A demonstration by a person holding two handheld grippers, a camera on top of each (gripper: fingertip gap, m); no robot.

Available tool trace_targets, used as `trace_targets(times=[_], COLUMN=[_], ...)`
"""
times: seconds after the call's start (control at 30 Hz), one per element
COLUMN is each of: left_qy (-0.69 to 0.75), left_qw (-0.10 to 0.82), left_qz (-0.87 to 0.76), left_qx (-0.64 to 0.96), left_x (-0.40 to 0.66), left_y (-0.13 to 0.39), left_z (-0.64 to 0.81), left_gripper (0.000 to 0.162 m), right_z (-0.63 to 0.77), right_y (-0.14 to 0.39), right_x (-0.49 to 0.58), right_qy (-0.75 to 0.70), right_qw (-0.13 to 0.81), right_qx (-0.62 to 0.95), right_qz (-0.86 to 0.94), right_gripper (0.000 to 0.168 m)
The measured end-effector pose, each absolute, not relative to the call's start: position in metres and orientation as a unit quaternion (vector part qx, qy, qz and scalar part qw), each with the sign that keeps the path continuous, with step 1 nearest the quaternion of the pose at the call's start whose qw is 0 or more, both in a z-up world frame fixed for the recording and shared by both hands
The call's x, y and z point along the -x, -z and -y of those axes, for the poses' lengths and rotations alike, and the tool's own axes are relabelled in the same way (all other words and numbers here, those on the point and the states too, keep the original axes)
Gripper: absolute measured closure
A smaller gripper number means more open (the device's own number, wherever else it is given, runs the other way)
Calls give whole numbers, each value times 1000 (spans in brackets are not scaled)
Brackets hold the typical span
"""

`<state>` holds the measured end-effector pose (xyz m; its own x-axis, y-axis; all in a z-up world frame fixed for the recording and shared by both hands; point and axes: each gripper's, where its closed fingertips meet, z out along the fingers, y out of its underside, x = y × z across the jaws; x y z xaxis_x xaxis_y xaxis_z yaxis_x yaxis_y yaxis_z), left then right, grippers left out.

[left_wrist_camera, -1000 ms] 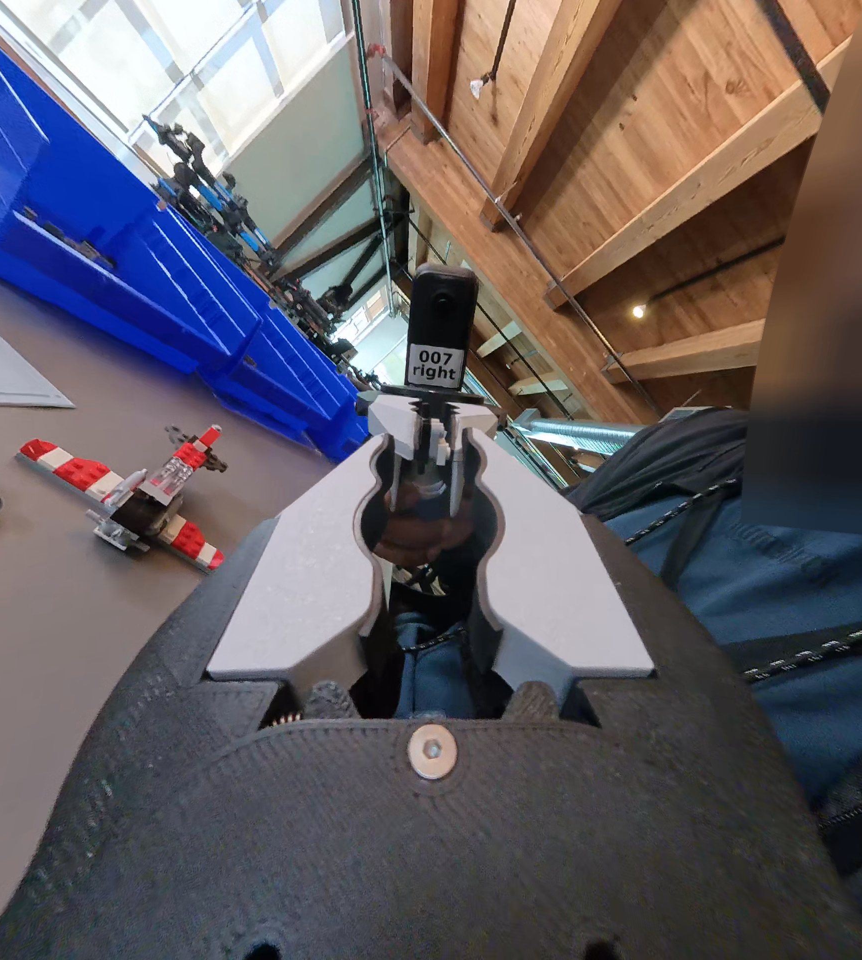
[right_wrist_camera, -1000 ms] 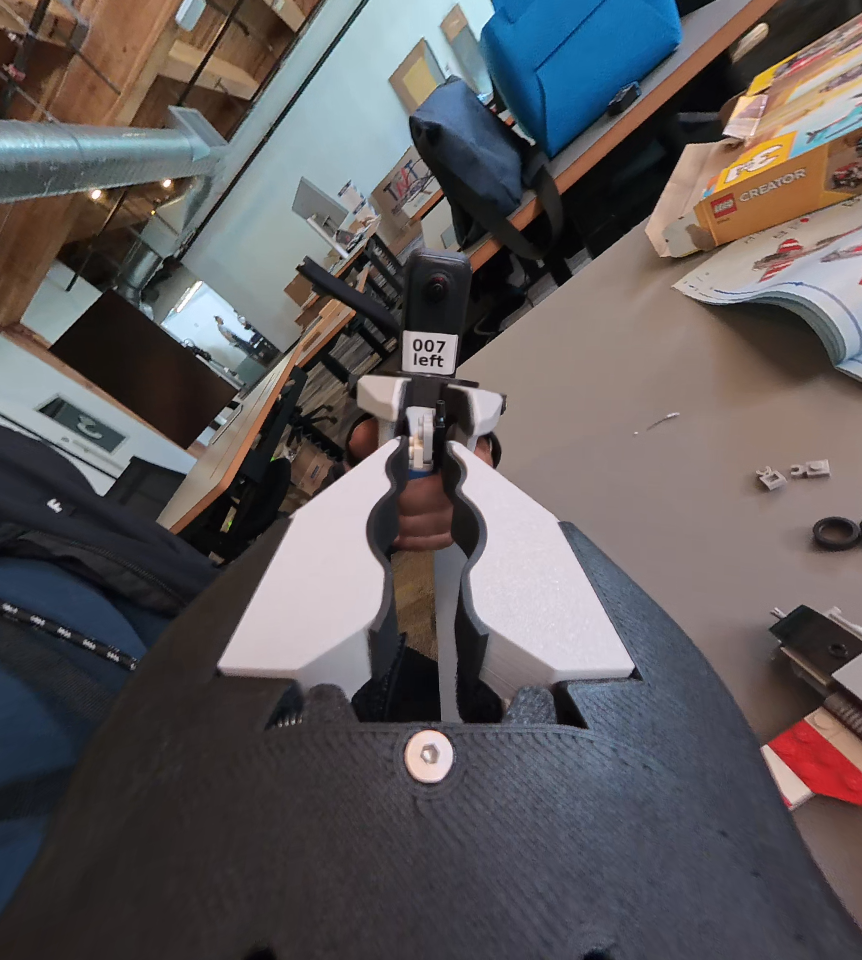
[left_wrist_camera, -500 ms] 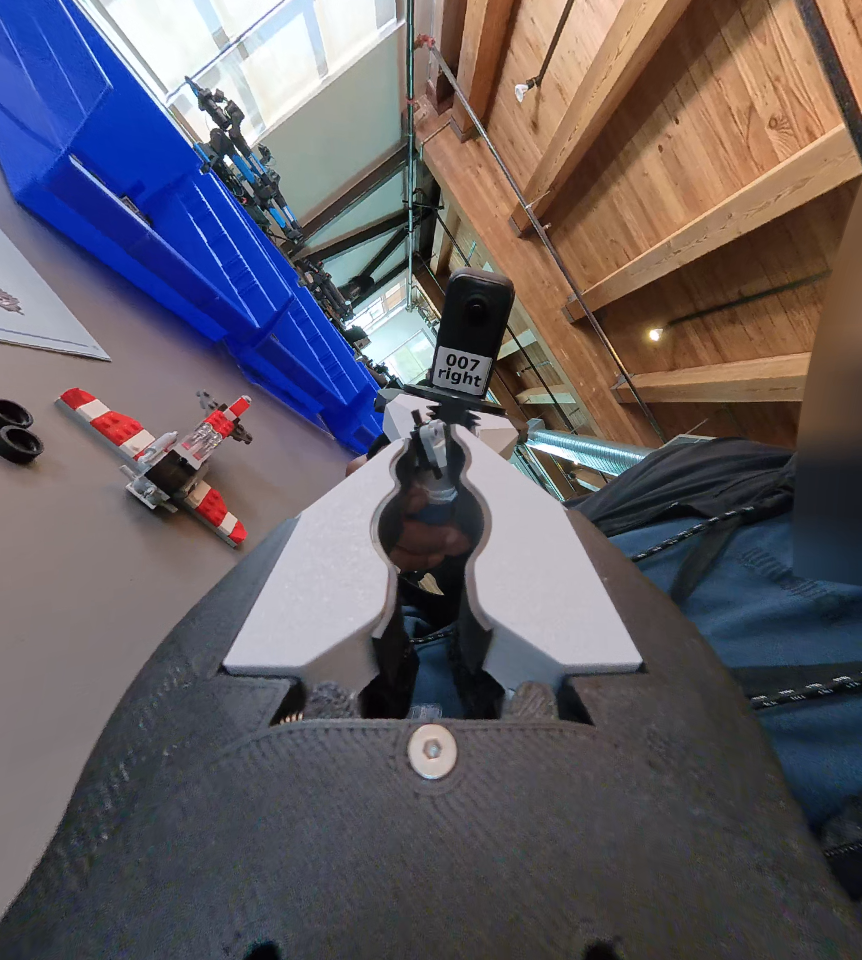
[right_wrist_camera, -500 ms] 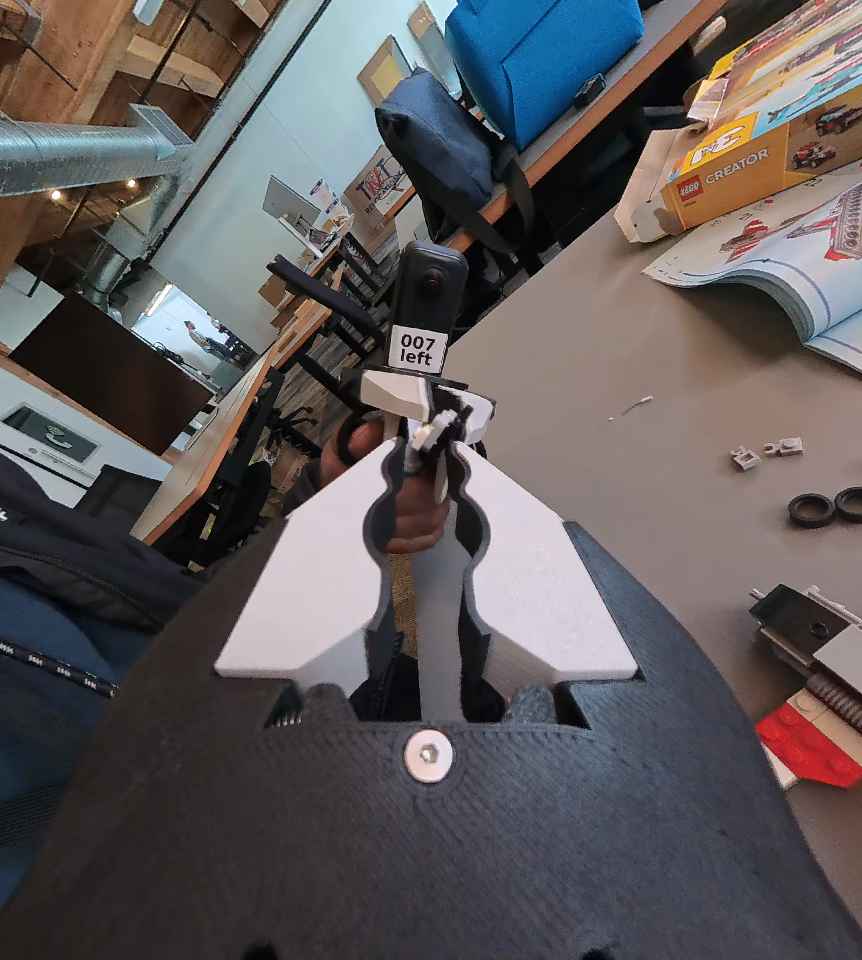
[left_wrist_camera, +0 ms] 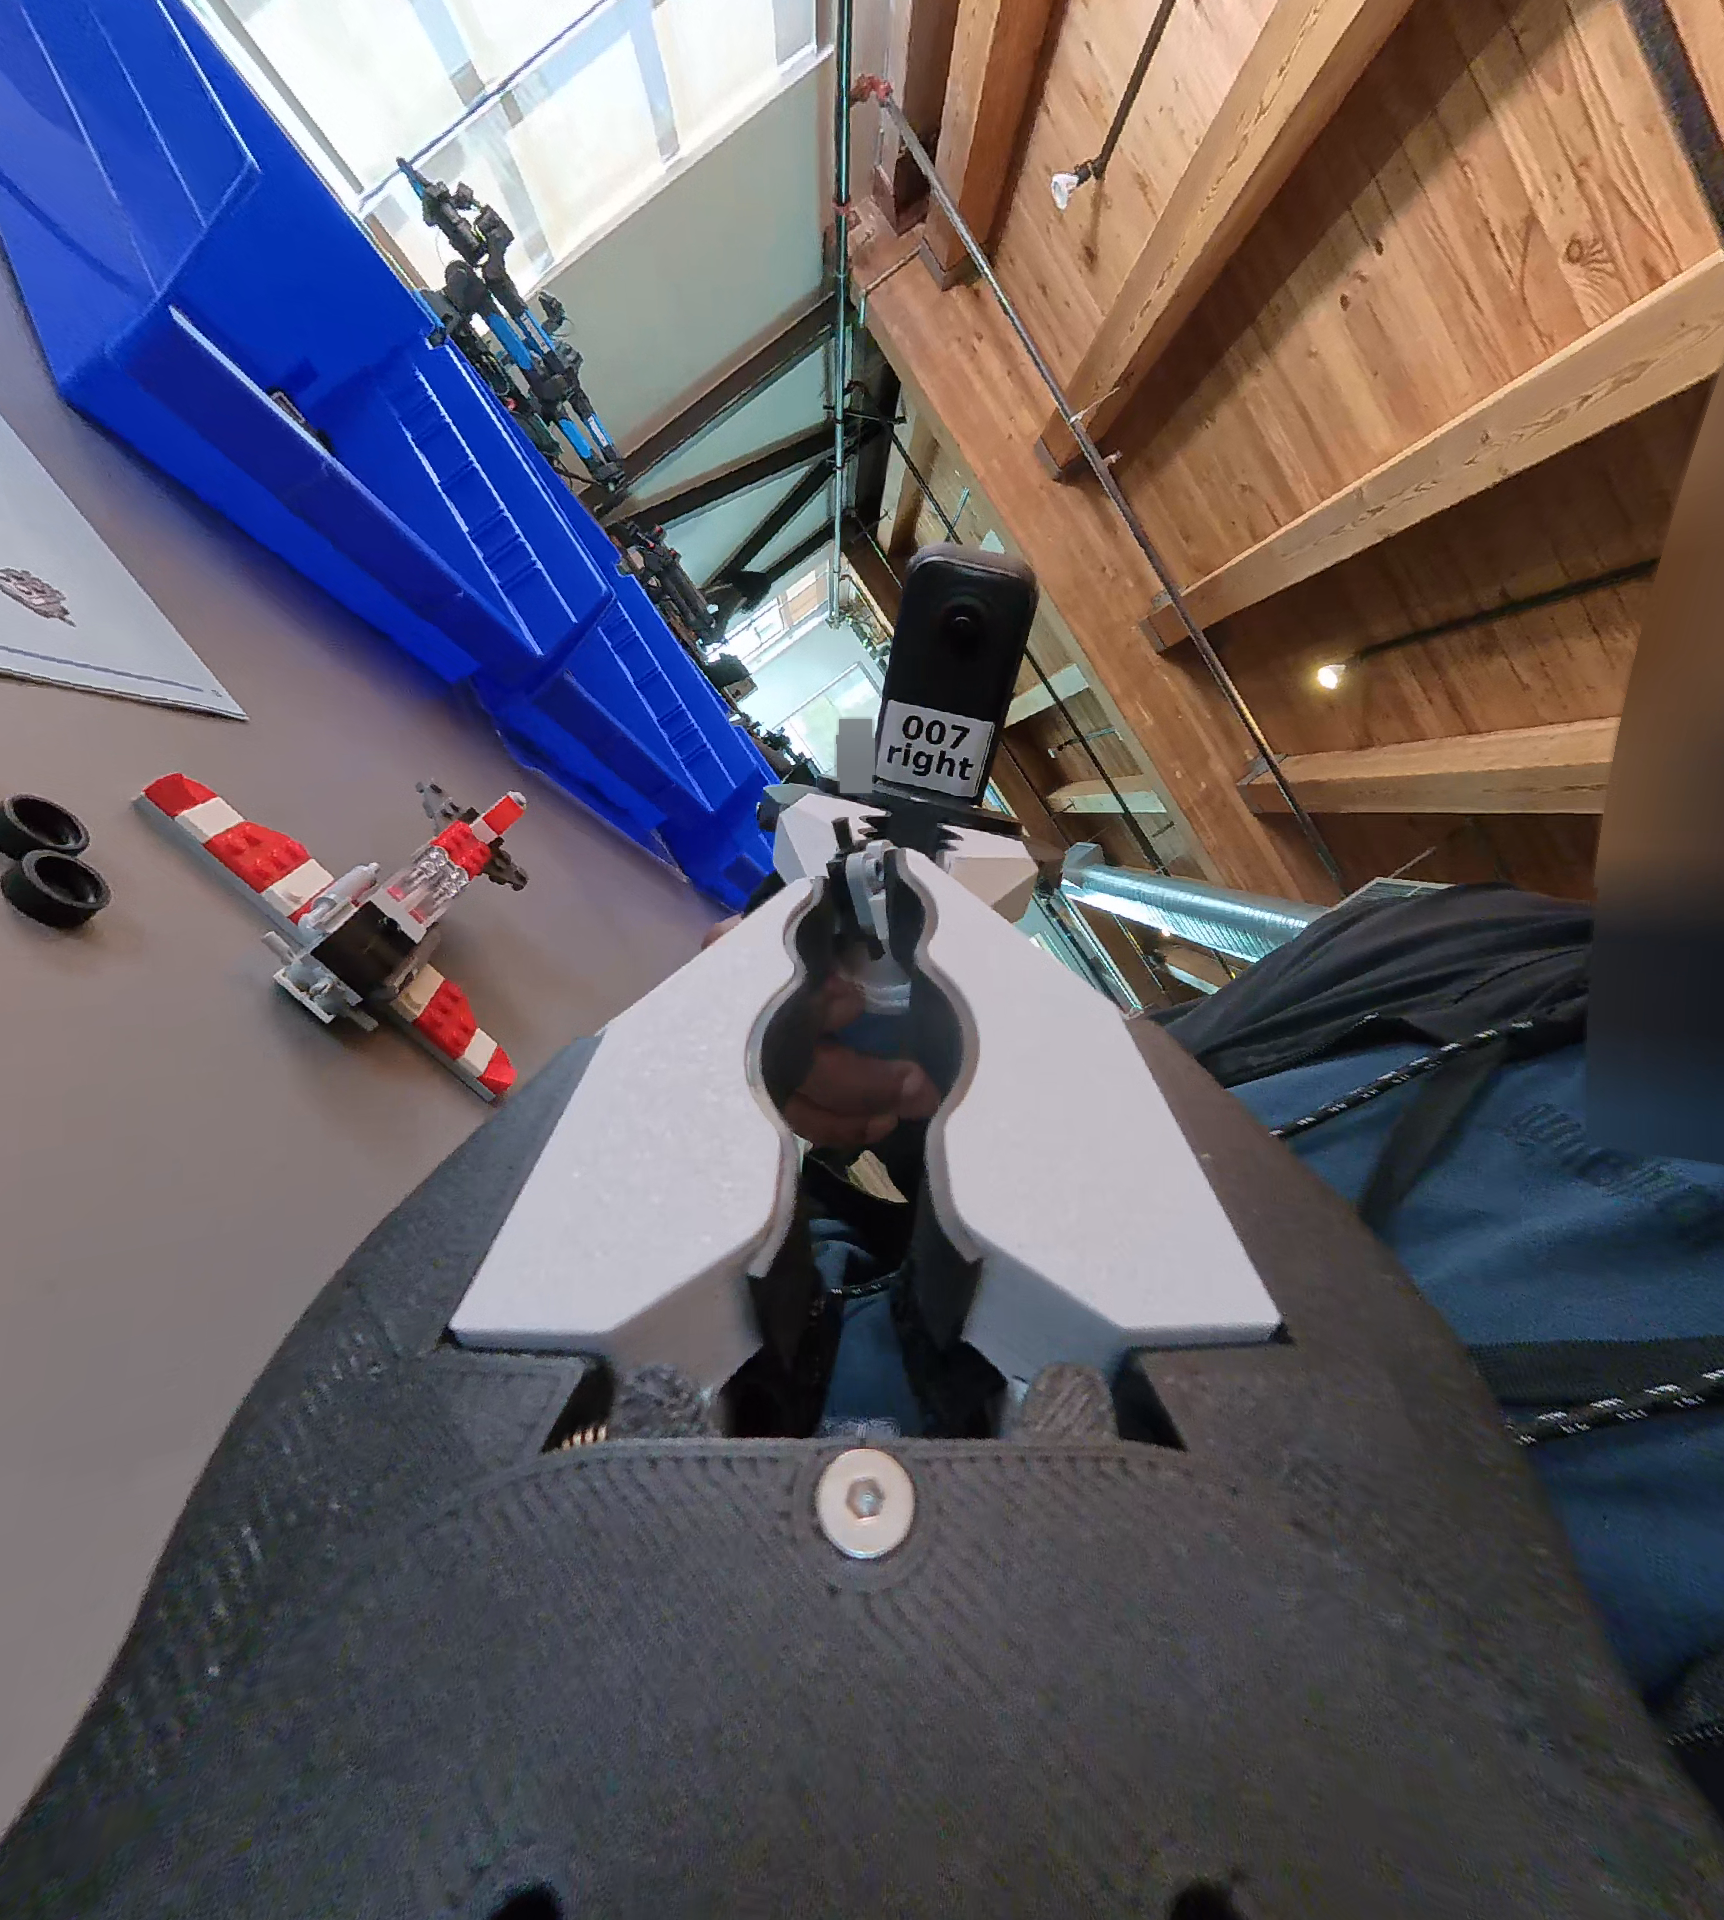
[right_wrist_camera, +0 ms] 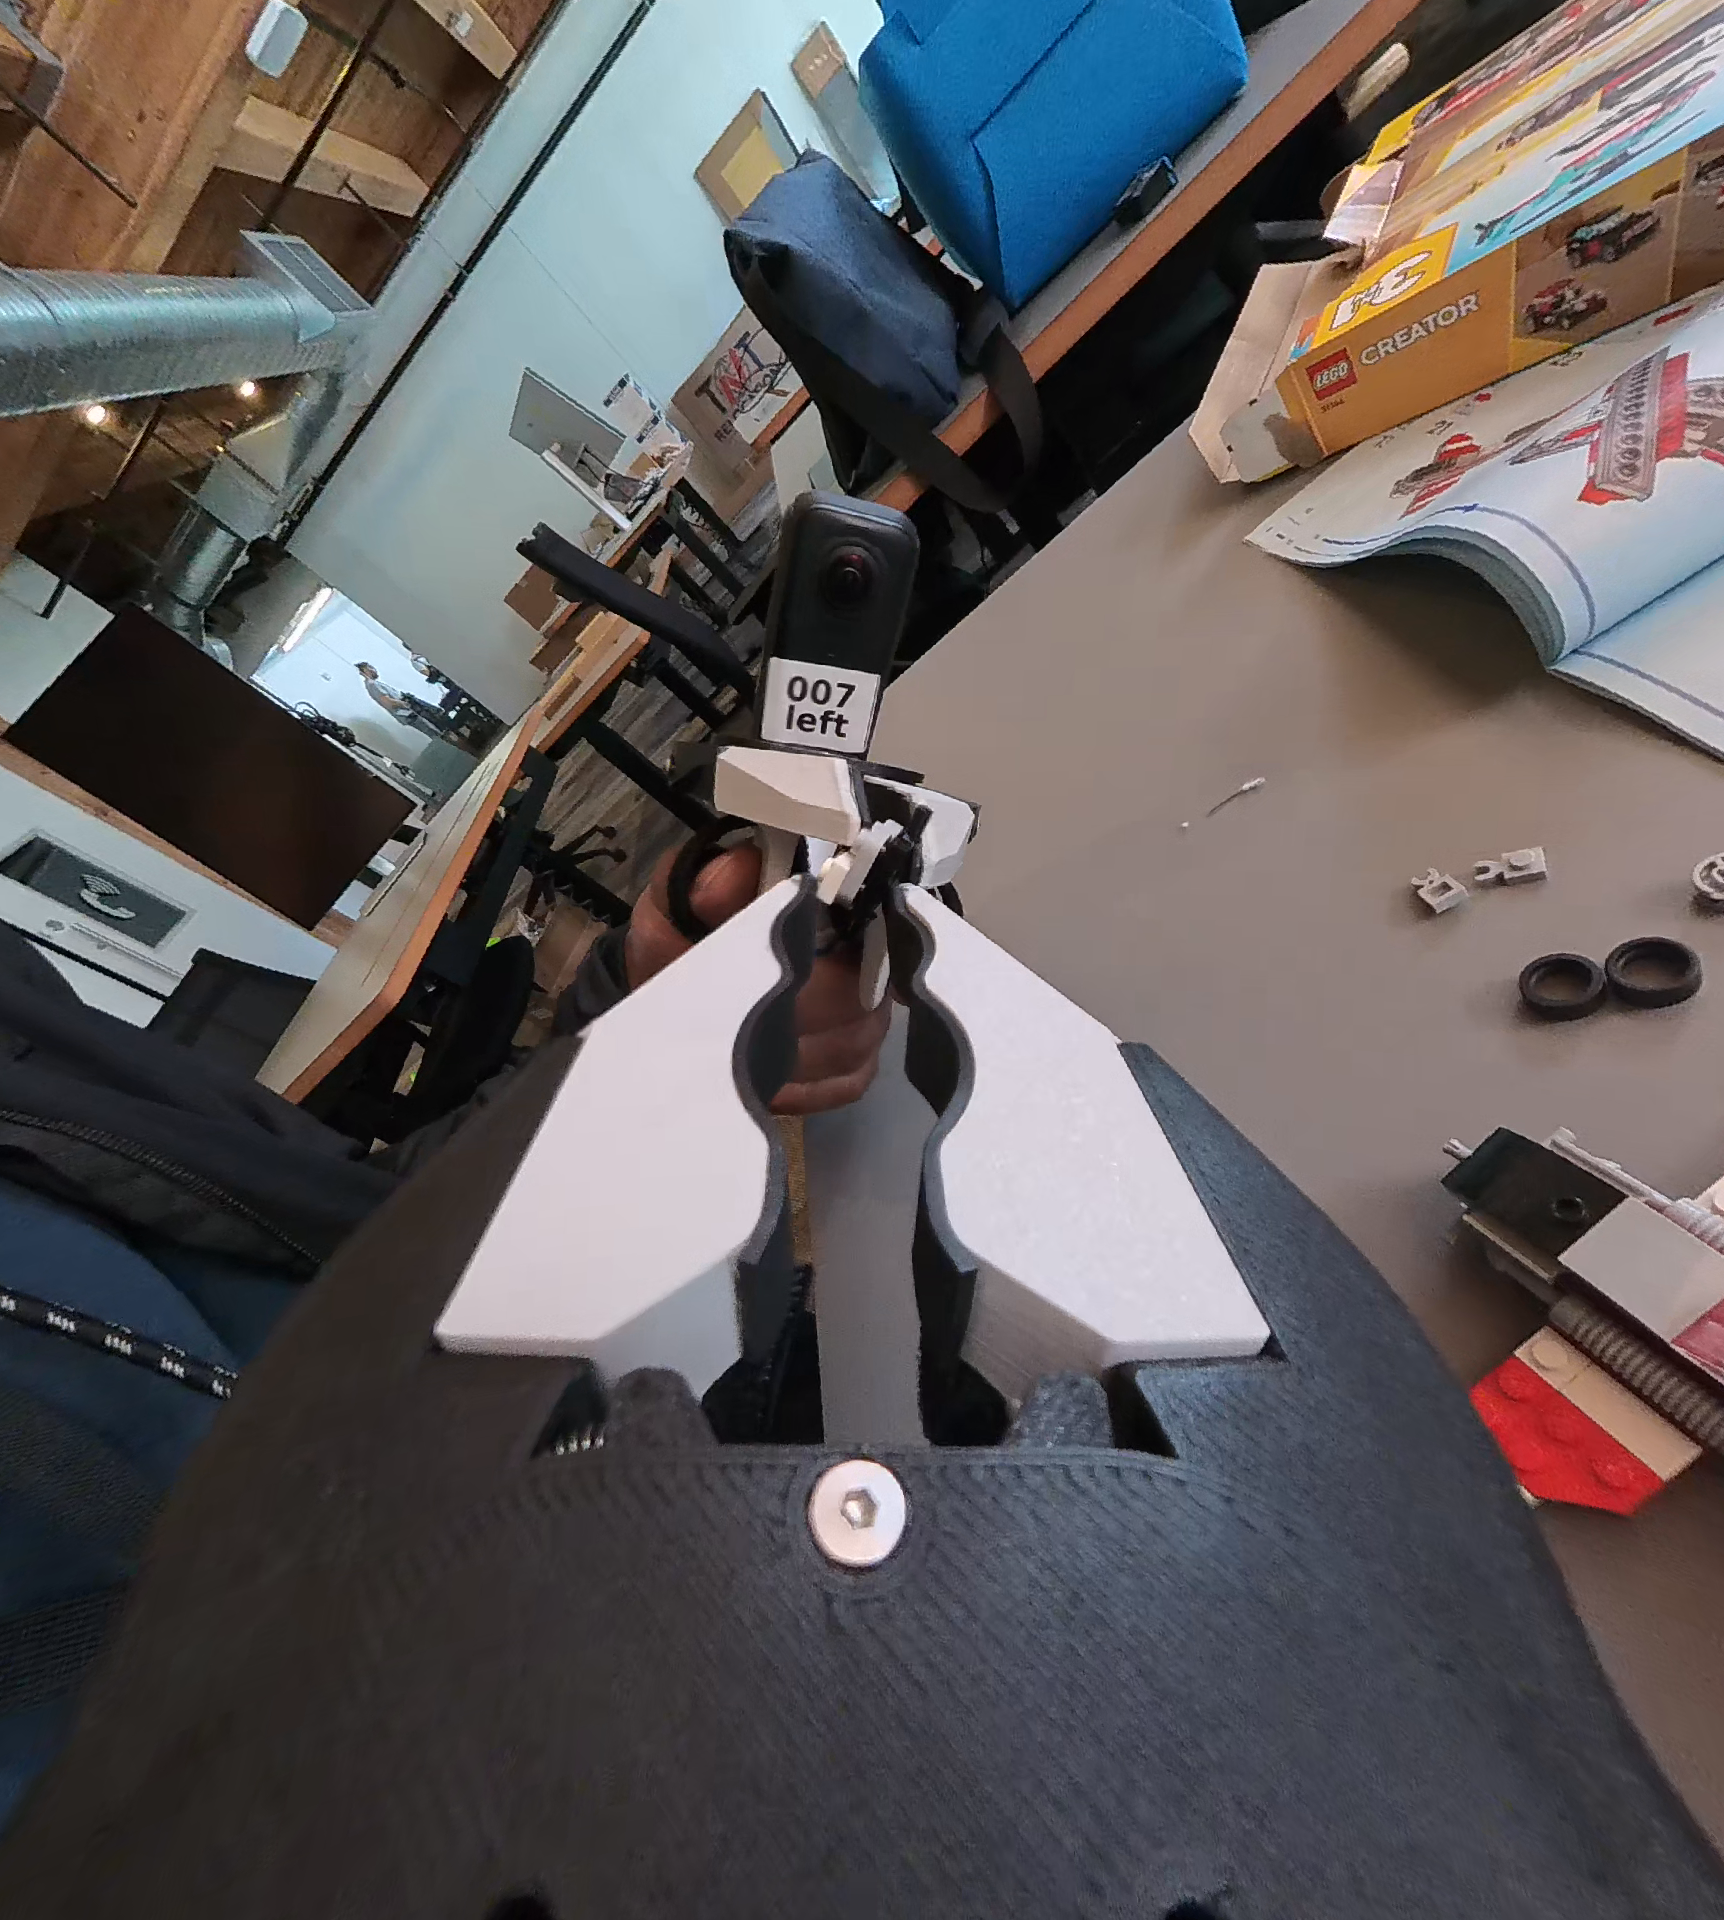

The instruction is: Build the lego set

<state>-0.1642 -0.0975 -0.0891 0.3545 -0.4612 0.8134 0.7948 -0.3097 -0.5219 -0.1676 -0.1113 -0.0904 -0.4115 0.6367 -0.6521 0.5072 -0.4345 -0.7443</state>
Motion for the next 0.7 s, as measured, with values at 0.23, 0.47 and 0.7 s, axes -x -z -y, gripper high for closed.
trace_targets(times=[0.23,0.47,0.7], left_qy=[542,558,568], left_qw=[579,572,562], left_qz=[189,212,214], left_qx=[580,562,562], left_x=[180,182,177], left_y=[92,93,93], left_z=[92,88,85], left_gripper=[144,144,145], right_z=[98,90,93], right_y=[93,94,95], right_x=[173,177,179], right_qy=[-663,-682,-687], right_qw=[59,67,70], right_qx=[569,589,589], right_qz=[483,429,420], right_gripper=[159,159,159])
